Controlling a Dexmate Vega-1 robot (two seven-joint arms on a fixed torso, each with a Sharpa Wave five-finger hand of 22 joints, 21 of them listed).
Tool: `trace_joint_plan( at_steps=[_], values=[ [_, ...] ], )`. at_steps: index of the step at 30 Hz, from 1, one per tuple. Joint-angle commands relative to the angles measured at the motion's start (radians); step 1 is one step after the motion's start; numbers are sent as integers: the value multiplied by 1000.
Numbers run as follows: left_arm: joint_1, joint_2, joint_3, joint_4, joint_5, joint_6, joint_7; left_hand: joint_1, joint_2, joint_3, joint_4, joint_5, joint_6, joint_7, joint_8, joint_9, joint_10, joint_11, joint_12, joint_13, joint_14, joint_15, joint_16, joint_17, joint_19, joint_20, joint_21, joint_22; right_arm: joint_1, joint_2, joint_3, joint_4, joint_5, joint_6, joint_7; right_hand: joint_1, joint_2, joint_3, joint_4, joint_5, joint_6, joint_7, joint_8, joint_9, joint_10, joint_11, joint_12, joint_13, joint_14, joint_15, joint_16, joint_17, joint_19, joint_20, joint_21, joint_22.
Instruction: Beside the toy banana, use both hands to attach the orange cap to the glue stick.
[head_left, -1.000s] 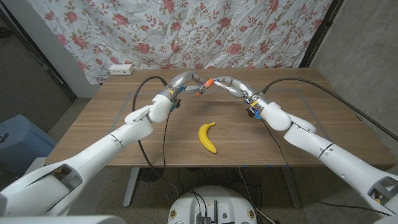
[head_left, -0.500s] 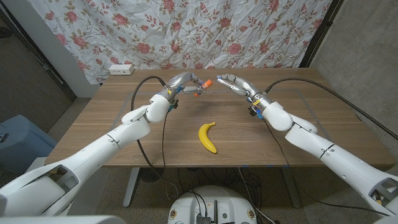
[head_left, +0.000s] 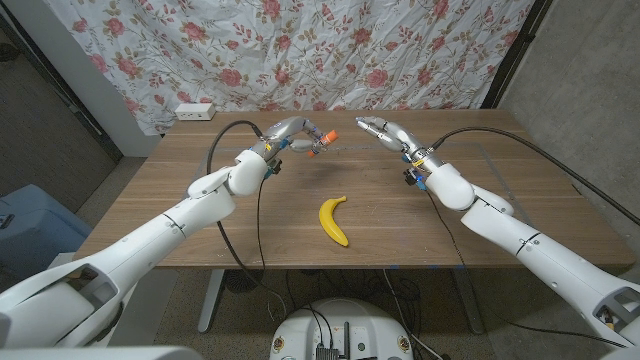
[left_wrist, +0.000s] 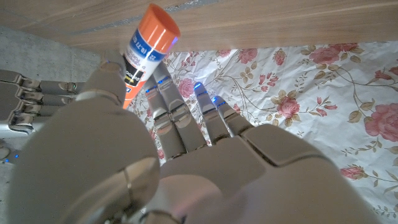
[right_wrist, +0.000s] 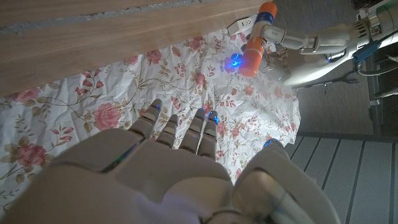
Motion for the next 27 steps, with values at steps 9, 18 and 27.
trace_joint_plan(
  at_steps=[9,18,27],
  values=[
    [-5,54,-13,-3,17,-23,-57,25,39,8,13,6,74,-25,12,8,0,-9,-1,3,5,-140,5,4,0,-29,4,2,0,25,33,74,166,40,48,-4,-1,5,-2,-4,-53,3,-18,2,-26,26,-7,4,6,3,0,5,4,-10,0,4],
    [-9,77,-22,22,11,-50,-74,25,40,7,13,6,72,-27,11,8,-4,-9,-1,3,3,-140,4,4,0,-28,5,2,10,19,43,92,227,11,84,-47,-3,-9,19,-4,-98,22,-23,2,-54,44,-9,5,5,14,1,11,3,-7,-2,4],
    [-36,93,-20,90,10,-124,-89,24,41,6,14,6,66,-28,10,8,-7,-9,-1,3,1,-139,4,4,-1,-28,5,3,18,37,60,118,303,5,98,-69,-2,-16,31,-2,-114,25,-23,2,-65,53,-8,4,5,19,1,13,7,-10,-2,4]
  ],
)
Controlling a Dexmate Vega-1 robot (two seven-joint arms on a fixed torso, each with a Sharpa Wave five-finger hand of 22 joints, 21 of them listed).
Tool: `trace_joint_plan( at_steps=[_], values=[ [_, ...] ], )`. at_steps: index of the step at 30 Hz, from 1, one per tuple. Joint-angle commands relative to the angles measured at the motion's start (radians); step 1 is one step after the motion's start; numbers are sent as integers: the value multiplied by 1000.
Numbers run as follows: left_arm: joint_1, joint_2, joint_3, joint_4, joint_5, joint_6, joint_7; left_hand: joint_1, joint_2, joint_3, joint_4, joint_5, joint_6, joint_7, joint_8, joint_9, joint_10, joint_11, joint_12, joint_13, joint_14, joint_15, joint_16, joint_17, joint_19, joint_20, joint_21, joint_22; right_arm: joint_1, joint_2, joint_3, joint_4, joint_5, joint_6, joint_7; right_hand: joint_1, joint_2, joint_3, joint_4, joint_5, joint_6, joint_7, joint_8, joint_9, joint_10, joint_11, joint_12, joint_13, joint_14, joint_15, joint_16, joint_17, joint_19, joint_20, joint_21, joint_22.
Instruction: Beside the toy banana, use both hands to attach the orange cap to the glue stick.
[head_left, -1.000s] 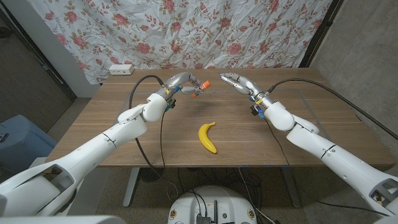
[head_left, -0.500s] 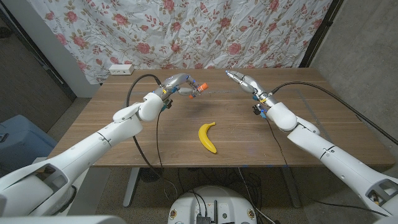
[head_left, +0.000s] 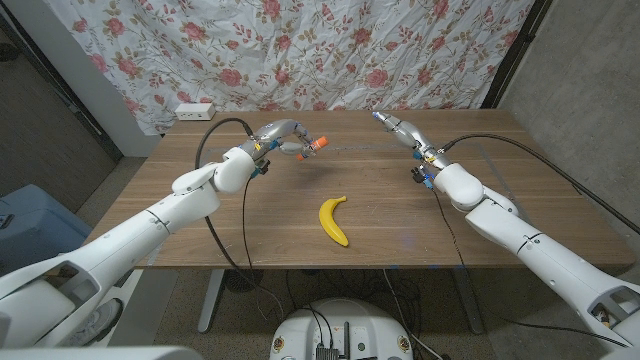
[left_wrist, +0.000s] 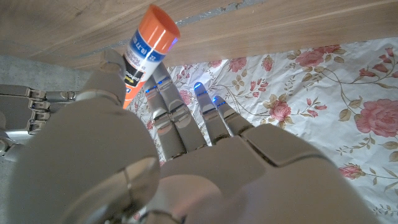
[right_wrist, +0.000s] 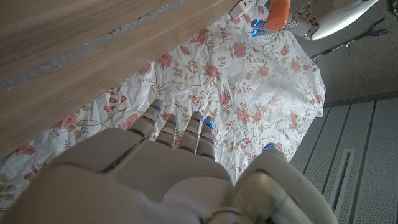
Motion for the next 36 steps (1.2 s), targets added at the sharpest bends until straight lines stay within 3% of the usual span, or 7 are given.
trace_joint_plan(
  at_steps=[1,5,12,24,36],
  values=[
    [-34,27,2,80,0,-85,-24,25,40,10,10,6,66,-28,10,8,-2,-4,-1,3,1,-139,4,4,-1,-28,5,3,14,16,19,38,105,-9,36,-17,7,-4,11,-1,-16,3,-2,2,-11,9,0,5,0,15,1,6,6,-9,-2,4],
    [-55,27,8,126,1,-133,-29,25,40,10,10,6,66,-28,10,8,-3,-4,-1,3,0,-139,4,4,-1,-27,5,3,18,13,19,37,115,-25,39,-35,8,-9,21,1,-36,9,-3,2,-21,25,0,4,-2,13,1,7,6,-6,-2,4],
    [-109,21,33,217,19,-225,-49,26,40,9,9,6,64,-33,10,9,-5,-4,0,3,-7,-143,1,3,-1,-26,6,3,18,2,16,14,110,-67,28,-44,8,-11,26,2,-40,12,-1,1,-25,29,1,4,-2,13,0,8,8,-5,-2,4],
    [-201,-28,89,391,41,-353,-71,25,39,7,9,6,55,-36,8,9,-11,-4,-1,3,-11,-142,1,3,-1,-27,6,3,7,63,40,92,195,14,11,-62,10,-14,35,7,-50,32,3,1,-47,51,0,4,-9,21,-3,8,7,-13,-3,4],
    [-279,-58,141,519,70,-457,-86,28,40,7,8,7,50,-40,7,9,-17,-5,-2,3,-12,-142,1,3,-1,-28,6,3,-12,108,68,154,284,40,-3,-73,10,-15,40,12,-84,36,-1,0,-83,45,-4,3,-3,34,-4,6,9,-13,-4,3]
  ],
)
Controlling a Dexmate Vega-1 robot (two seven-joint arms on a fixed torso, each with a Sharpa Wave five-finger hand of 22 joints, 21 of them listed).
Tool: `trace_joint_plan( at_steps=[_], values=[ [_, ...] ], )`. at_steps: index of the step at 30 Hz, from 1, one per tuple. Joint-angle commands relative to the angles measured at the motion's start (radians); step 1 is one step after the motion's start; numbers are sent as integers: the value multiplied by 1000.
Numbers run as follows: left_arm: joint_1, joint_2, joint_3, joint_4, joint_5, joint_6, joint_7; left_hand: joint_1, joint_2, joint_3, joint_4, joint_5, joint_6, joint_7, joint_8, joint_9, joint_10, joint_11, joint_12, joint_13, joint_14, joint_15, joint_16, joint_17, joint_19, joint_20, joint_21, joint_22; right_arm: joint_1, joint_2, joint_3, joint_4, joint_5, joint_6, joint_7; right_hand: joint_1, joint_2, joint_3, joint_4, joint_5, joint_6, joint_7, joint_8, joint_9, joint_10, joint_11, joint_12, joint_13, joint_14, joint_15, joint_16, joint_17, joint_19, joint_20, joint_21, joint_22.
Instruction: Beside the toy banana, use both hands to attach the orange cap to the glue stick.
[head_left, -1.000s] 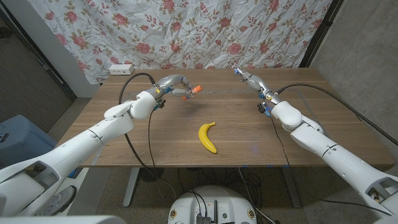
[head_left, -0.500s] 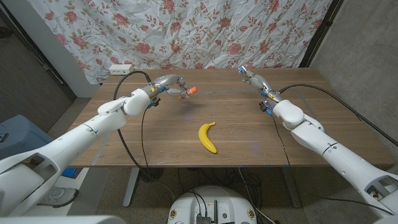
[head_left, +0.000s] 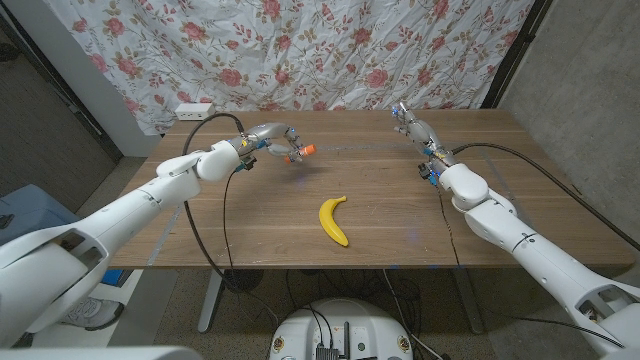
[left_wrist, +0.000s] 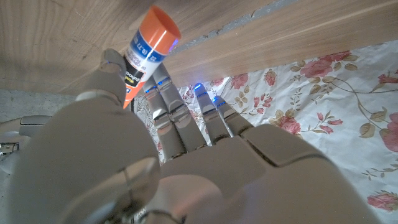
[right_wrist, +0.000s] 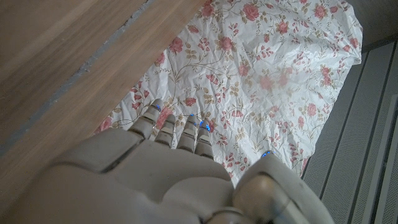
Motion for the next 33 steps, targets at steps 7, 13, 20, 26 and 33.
trace_joint_plan(
  at_steps=[7,13,20,26,33],
  values=[
    [-123,-41,83,197,52,-137,-18,30,38,6,7,8,38,-46,4,9,-8,-1,-2,2,-3,-139,2,3,-3,-28,6,3,-21,50,30,67,124,20,4,-12,-4,0,8,9,-16,0,0,0,-13,3,2,3,0,7,-5,1,4,-10,-4,3],
    [-139,-39,99,206,74,-138,-25,32,33,4,5,8,34,-48,5,9,-17,-2,-3,2,-7,-139,0,3,-10,-26,4,3,-15,75,34,108,153,39,12,-15,0,2,10,12,-34,4,-3,-1,-20,5,3,2,0,1,-6,0,1,-12,-5,3],
    [-147,-33,118,199,114,-139,-17,31,29,1,6,8,24,-52,3,10,-27,-1,-5,2,-12,-139,0,3,-15,-24,3,3,-13,68,29,111,152,16,8,-16,4,5,11,14,-44,6,-3,-1,-23,4,4,2,5,4,-4,-1,-2,-13,-6,3],
    [-156,-36,137,209,141,-147,-15,31,29,0,7,8,21,-51,3,10,-31,-1,-5,2,-14,-140,0,3,-16,-25,3,3,-12,79,28,133,158,27,4,-17,5,6,12,15,-45,5,0,-1,-21,5,7,2,6,1,-5,-1,-3,-12,-7,3],
    [-161,-33,149,204,165,-130,-18,31,28,-2,7,8,14,-53,3,10,-40,-2,-5,1,-19,-140,-1,3,-24,-22,1,3,-10,93,29,163,170,46,11,-17,6,9,12,18,-37,8,6,-1,-14,4,11,2,11,-2,-4,-2,-3,-15,-7,3]
  ],
)
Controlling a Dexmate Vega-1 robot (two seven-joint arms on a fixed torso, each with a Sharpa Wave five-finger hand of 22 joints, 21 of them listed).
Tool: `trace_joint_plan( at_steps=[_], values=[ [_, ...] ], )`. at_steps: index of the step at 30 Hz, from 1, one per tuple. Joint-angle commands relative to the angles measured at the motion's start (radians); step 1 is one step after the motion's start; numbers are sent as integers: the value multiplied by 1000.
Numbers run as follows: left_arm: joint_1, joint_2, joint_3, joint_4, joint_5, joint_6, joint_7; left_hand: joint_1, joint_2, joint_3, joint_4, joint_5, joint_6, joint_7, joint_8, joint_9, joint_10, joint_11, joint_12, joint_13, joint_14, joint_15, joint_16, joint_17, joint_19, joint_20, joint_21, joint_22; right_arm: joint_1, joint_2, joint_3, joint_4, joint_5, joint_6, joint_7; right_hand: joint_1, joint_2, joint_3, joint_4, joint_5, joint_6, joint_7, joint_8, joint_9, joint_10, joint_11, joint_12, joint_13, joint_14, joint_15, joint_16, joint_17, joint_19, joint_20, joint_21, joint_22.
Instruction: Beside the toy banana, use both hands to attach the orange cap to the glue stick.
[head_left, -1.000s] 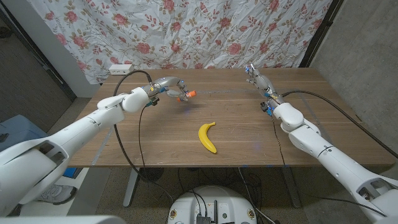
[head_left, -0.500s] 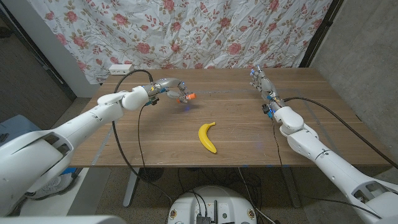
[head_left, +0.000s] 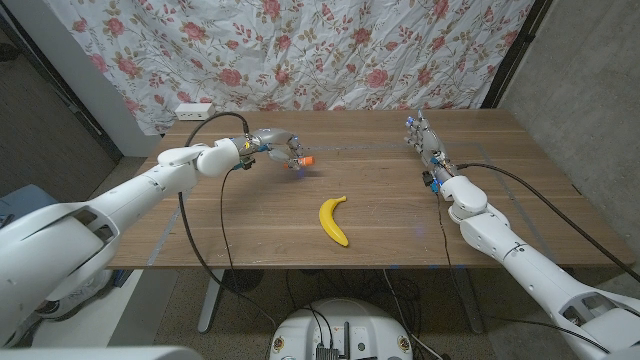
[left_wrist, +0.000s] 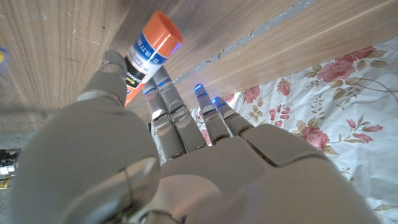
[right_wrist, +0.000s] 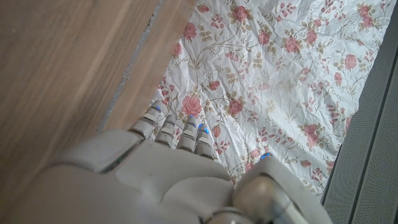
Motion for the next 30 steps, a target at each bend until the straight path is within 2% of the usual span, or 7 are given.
trace_joint_plan(
  at_steps=[1,15,30],
  values=[
    [-18,2,31,4,50,10,0,30,28,1,4,4,28,-37,8,10,-11,0,-2,1,-5,-143,-1,3,-7,-21,1,3,4,20,0,45,21,18,4,-11,-3,2,5,7,4,3,7,-1,5,3,6,2,9,-1,3,0,2,-9,-2,3],
    [-20,13,60,-40,134,75,4,24,22,-5,8,4,7,-43,5,10,-33,0,-3,1,-23,-141,-3,3,-32,-20,-2,3,19,27,-13,63,2,16,-7,-8,-1,7,3,10,13,2,12,-1,11,-2,9,1,13,0,1,-2,5,-12,-1,3],
    [-14,31,79,-102,214,135,6,10,23,-11,14,4,2,-44,7,9,-45,0,-2,1,-30,-136,-1,3,-37,-21,0,3,44,58,-22,131,8,51,11,-7,0,12,2,13,21,1,15,-1,19,-1,12,1,15,1,0,-3,5,-14,-1,3]
  ],
)
